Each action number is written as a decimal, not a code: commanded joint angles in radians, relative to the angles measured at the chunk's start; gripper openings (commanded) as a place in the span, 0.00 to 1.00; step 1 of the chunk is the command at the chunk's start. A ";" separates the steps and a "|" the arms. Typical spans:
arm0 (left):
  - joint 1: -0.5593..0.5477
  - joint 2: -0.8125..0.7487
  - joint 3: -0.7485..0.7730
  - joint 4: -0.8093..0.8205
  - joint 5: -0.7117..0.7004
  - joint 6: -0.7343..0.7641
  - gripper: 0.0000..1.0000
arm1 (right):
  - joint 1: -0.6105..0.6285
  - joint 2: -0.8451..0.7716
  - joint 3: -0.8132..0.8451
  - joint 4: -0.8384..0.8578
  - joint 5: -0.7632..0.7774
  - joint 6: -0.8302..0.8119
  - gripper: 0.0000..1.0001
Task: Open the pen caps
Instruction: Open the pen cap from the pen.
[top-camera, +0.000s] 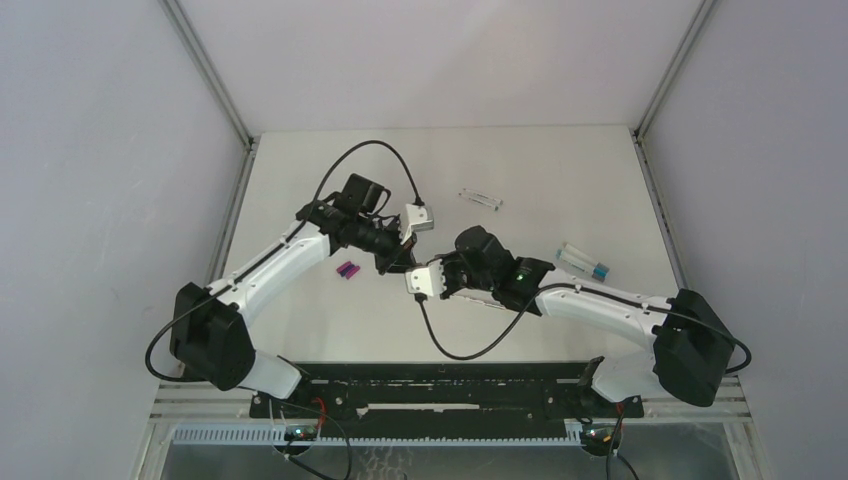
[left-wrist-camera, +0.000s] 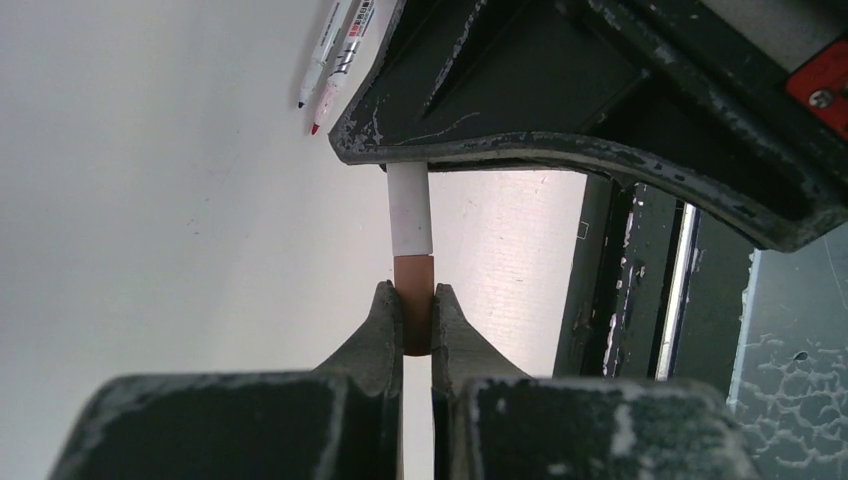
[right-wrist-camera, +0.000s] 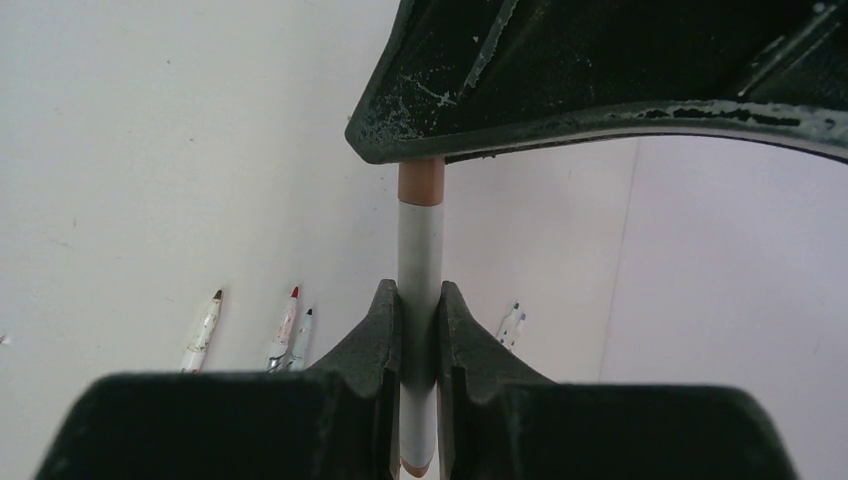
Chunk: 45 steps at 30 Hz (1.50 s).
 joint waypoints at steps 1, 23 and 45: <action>0.021 -0.054 -0.005 -0.008 -0.077 0.006 0.00 | -0.042 -0.037 0.015 -0.106 0.018 0.011 0.00; 0.083 -0.048 0.037 -0.090 -0.029 0.033 0.00 | -0.098 -0.048 -0.034 -0.025 0.143 -0.061 0.00; 0.073 -0.135 -0.042 0.008 -0.232 0.038 0.00 | -0.173 -0.016 0.028 -0.181 0.071 -0.026 0.00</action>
